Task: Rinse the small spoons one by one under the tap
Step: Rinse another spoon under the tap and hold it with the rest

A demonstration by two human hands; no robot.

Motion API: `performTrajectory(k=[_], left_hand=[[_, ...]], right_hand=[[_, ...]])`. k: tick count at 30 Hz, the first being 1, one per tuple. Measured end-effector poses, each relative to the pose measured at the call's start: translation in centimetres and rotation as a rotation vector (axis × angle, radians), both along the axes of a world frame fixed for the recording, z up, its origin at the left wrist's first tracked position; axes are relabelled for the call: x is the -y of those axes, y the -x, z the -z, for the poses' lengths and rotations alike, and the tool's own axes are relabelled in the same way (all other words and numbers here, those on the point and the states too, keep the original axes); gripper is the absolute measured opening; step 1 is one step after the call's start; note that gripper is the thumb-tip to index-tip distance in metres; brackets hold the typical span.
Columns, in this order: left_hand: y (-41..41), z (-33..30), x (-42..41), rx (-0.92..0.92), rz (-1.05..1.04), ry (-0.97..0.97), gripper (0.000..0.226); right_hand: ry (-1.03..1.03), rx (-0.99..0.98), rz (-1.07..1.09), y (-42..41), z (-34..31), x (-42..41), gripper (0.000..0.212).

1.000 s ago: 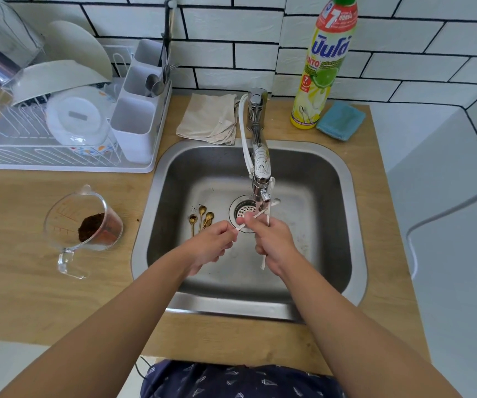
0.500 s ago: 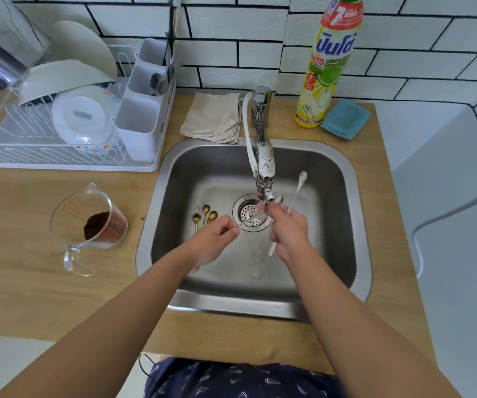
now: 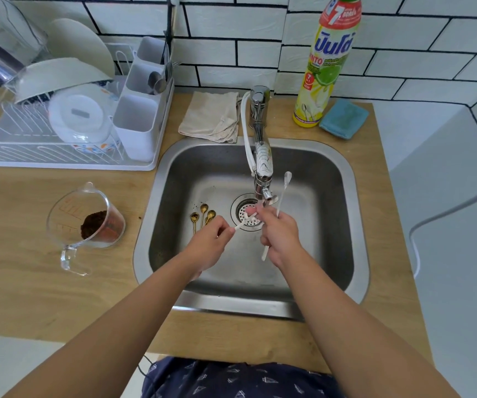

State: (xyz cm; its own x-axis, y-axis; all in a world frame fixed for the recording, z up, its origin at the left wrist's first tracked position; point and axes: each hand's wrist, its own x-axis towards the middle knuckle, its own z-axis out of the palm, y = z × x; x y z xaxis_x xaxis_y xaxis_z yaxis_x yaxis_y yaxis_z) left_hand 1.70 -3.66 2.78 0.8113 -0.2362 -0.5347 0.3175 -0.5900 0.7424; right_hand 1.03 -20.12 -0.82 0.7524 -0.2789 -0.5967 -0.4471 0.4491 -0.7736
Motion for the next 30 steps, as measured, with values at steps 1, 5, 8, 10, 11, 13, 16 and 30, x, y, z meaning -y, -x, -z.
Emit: performTrajectory(k=[1,5,8,10,11,13,16,30], left_hand=[[0.0,0.0,0.2,0.008,-0.002,-0.002,0.020],[-0.4,-0.3,0.5,0.015,-0.011,0.005,0.024],[-0.7,-0.4,0.4,-0.009,-0.020,0.016,0.023],[-0.7,-0.4,0.2,-0.017,-0.024,0.020,0.022],[-0.7,-0.5,0.3,-0.019,-0.030,0.025,0.022],[-0.8,-0.6,0.4,-0.030,-0.037,0.049,0.022],[-0.9,-0.8,0.5,-0.063,-0.012,0.085,0.020],[-2.7,-0.9,6.8,-0.025,-0.138,0.166,0.042]], right_hand=[[0.010,0.001,-0.019,0.1,0.0,-0.3,0.024],[0.054,-0.001,-0.174,0.9,-0.2,-1.6,0.020],[0.015,-0.008,0.007,-0.3,-0.7,-0.3,0.013],[0.019,-0.022,0.106,-1.0,-0.8,0.4,0.012],[0.038,-0.021,0.100,-1.0,-0.8,0.4,0.014],[0.073,-0.009,-0.020,-0.6,-0.8,-0.2,0.015],[0.057,-0.017,-0.149,0.2,-1.0,-0.5,0.017],[0.154,-0.006,0.136,-0.4,-2.5,3.0,0.030]])
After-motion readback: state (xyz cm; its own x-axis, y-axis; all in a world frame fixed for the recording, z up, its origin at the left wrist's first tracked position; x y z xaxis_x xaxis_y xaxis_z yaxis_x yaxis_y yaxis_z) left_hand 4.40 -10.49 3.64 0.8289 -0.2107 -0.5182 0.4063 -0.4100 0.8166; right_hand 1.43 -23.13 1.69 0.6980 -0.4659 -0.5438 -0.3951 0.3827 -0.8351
